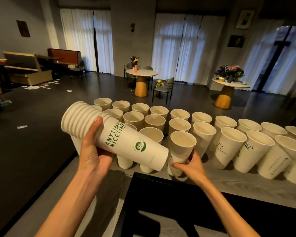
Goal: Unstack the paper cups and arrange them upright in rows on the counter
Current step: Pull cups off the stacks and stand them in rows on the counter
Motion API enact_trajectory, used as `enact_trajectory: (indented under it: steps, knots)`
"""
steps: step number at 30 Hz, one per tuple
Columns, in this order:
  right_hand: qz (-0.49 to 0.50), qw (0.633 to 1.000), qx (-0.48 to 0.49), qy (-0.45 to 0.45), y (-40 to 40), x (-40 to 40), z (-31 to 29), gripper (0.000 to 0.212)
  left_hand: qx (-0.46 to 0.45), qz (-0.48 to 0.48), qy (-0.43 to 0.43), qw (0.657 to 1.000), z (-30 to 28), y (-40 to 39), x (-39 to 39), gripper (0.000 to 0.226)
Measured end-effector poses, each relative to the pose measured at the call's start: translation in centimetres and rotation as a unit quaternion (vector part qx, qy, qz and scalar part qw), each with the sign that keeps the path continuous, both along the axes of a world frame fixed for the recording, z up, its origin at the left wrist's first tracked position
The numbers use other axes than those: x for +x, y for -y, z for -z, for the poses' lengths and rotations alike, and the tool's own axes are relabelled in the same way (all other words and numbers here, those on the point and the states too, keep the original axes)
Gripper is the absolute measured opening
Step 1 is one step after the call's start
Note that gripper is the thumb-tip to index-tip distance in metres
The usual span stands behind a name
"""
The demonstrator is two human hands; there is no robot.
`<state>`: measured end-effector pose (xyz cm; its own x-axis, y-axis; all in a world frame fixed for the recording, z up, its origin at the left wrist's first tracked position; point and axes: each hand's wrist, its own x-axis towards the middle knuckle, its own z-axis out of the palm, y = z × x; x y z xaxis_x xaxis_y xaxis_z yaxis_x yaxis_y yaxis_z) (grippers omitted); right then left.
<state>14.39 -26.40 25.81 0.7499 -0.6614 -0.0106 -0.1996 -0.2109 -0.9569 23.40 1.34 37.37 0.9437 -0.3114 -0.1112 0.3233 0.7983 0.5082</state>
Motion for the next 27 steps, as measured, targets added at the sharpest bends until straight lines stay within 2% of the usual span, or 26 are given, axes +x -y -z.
enact_trajectory:
  steps: [5, 8, 9, 11, 12, 13, 14, 15, 17, 19, 23, 25, 27]
  knots:
    - [-0.018, 0.999, -0.028, -0.024, -0.9, 0.5, -0.3, 0.102, 0.021, 0.049, -0.003, 0.999, 1.1, 0.8, -0.7, 0.063]
    - [-0.058, 0.995, -0.024, -0.075, 0.1, -1.4, -0.1, 0.109, 0.031, 0.101, 0.007, 0.994, 1.6, 2.2, -1.3, 0.086]
    - [-0.058, 0.995, -0.029, -0.078, 0.5, -2.1, -0.3, 0.101, 0.031, 0.115, 0.01, 0.993, 1.7, 2.7, -1.4, 0.096]
    - [-0.028, 0.998, -0.016, -0.052, 1.3, -3.8, -1.0, 0.059, 0.018, 0.146, 0.01, 0.989, 2.0, 4.3, -2.0, 0.105]
    - [-0.025, 0.998, 0.027, -0.044, 1.6, -4.8, -1.6, 0.04, 0.014, 0.167, 0.01, 0.986, 2.1, 5.4, -2.7, 0.106]
    - [-0.051, 0.993, 0.095, -0.044, 1.8, -5.9, -2.5, 0.036, 0.014, 0.19, 0.012, 0.982, 2.1, 6.7, -3.8, 0.103]
    - [-0.111, 0.969, 0.21, -0.063, 1.8, -6.8, -3.3, 0.046, 0.019, 0.205, 0.016, 0.978, 2.2, 8.1, -4.7, 0.093]
    - [-0.186, 0.922, 0.329, -0.083, 1.7, -7.6, -4.0, 0.06, 0.027, 0.21, 0.025, 0.977, 2.4, 9.4, -5.7, 0.076]
    - [-0.329, 0.839, 0.43, -0.055, 1.9, -8.9, -4.6, 0.083, 0.067, 0.198, 0.048, 0.977, 2.4, 11.7, -7.5, 0.044]
    - [-0.391, 0.821, 0.414, -0.032, 2.8, -9.7, -4.5, 0.084, 0.096, 0.172, 0.06, 0.979, 2.3, 13.6, -9.0, 0.047]
    - [-0.427, 0.828, 0.363, -0.025, 5.8, -11.6, -4.3, 0.077, 0.152, 0.109, 0.088, 0.979, 2.5, 16.2, -11.7, 0.071]
    - [-0.421, 0.846, 0.327, -0.01, 7.0, -12.2, -4.0, 0.075, 0.172, 0.08, 0.102, 0.976, 2.7, 17.1, -12.8, 0.078]
    - [-0.411, 0.879, 0.242, -0.017, 8.3, -12.8, -4.1, 0.077, 0.184, 0.038, 0.105, 0.977, 3.0, 18.2, -14.0, 0.085]
